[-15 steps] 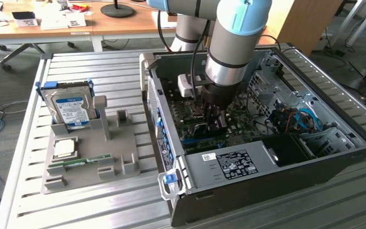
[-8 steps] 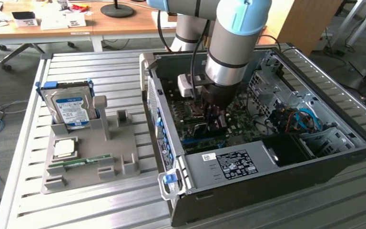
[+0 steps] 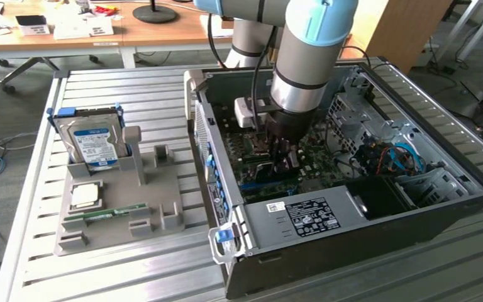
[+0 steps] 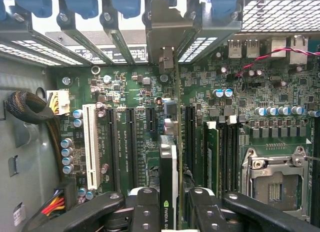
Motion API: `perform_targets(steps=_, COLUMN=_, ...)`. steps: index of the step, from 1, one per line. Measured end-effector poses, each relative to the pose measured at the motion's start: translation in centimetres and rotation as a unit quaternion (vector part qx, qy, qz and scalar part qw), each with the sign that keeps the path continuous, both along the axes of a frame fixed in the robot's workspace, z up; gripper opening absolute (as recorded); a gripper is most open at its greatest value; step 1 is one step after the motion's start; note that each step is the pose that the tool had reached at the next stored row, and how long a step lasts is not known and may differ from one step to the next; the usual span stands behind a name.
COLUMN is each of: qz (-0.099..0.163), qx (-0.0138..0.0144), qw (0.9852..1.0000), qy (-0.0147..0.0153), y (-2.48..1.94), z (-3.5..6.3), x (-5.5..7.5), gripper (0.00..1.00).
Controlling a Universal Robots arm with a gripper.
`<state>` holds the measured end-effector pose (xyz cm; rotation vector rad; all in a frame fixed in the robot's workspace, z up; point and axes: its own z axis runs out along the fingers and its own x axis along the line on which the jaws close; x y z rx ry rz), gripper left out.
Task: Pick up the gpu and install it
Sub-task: 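Insert the gpu into the slot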
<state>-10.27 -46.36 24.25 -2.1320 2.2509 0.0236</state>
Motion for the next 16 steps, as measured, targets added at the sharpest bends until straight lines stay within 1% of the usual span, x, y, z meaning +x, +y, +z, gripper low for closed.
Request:
perform_targets(steps=2, qz=0.0, qx=0.0, qw=1.0, qy=0.0, y=0.0, z=0.0, x=0.0, gripper=0.27)
perform_targets(steps=3, qz=0.0, qx=0.0008, qw=1.0, qy=0.0001, y=0.02, z=-0.03, x=-0.01, gripper=0.27)
perform_targets(steps=4, qz=0.0, qx=0.0008, qw=1.0, qy=-0.0001, y=0.03, z=-0.05, x=-0.02, gripper=0.28)
perform_targets(steps=5, qz=0.0, qx=0.0005, qw=1.0, qy=-0.0003, y=0.02, z=-0.05, x=-0.02, gripper=0.34)
perform_targets(steps=7, qz=0.0, qx=0.0, qw=1.0, qy=0.0, y=0.0, z=0.0, x=0.0, gripper=0.34)
perform_targets(steps=8, qz=0.0, qx=0.0, qw=1.0, qy=0.0, y=0.0, z=0.0, x=0.0, gripper=0.4)
perform_targets(steps=16, qz=0.0, qx=-0.001, qw=1.0, qy=0.0, y=0.18, z=0.03, x=0.01, gripper=0.4)
